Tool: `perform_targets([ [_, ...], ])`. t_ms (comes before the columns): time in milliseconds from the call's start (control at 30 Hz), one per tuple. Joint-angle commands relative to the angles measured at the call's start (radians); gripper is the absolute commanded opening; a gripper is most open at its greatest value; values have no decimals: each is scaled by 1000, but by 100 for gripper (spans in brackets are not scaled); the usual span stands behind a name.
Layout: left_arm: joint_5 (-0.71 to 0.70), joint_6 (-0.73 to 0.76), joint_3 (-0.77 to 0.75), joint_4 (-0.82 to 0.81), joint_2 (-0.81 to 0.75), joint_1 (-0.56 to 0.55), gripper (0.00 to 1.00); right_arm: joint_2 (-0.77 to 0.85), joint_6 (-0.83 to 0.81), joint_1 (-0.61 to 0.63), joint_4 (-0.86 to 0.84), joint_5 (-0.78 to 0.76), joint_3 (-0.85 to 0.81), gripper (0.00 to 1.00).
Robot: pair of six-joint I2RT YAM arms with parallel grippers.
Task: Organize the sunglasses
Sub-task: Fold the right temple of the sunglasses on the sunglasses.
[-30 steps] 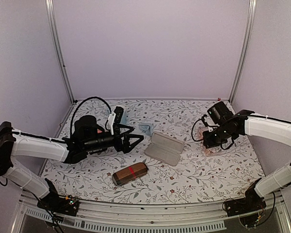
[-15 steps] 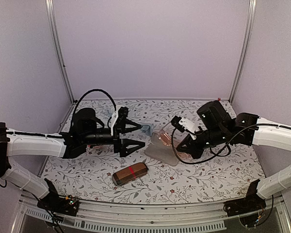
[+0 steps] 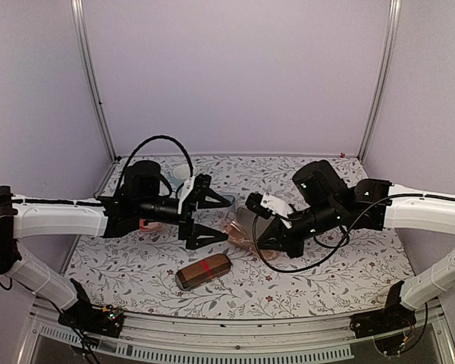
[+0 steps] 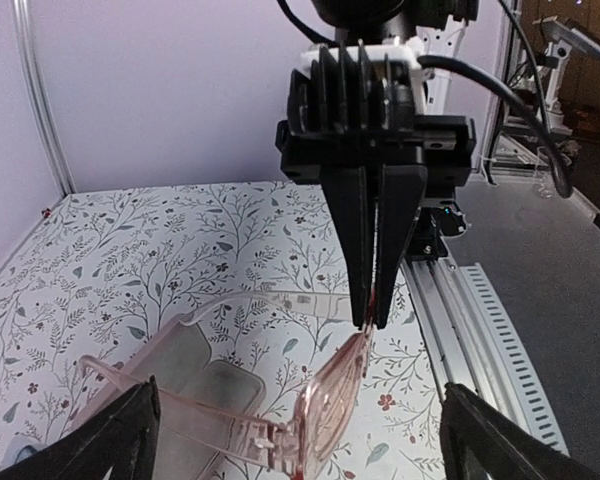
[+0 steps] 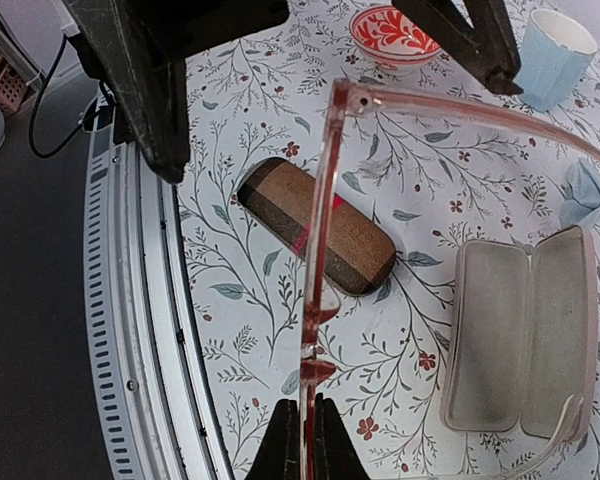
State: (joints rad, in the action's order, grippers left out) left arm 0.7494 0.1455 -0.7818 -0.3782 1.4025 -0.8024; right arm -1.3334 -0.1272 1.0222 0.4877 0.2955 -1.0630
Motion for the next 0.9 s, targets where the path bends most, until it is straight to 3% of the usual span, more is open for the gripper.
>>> perform_targets([
  [0, 60, 3, -40, 34, 32, 11, 96, -15, -20, 14, -25, 28, -31, 0],
  [533, 151, -62, -72, 26, 115, -9, 78, -11, -19, 16, -58, 17, -21, 0],
  [867, 198, -69, -108, 76, 162, -33, 51, -39, -1, 16, -53, -98, -22, 0],
])
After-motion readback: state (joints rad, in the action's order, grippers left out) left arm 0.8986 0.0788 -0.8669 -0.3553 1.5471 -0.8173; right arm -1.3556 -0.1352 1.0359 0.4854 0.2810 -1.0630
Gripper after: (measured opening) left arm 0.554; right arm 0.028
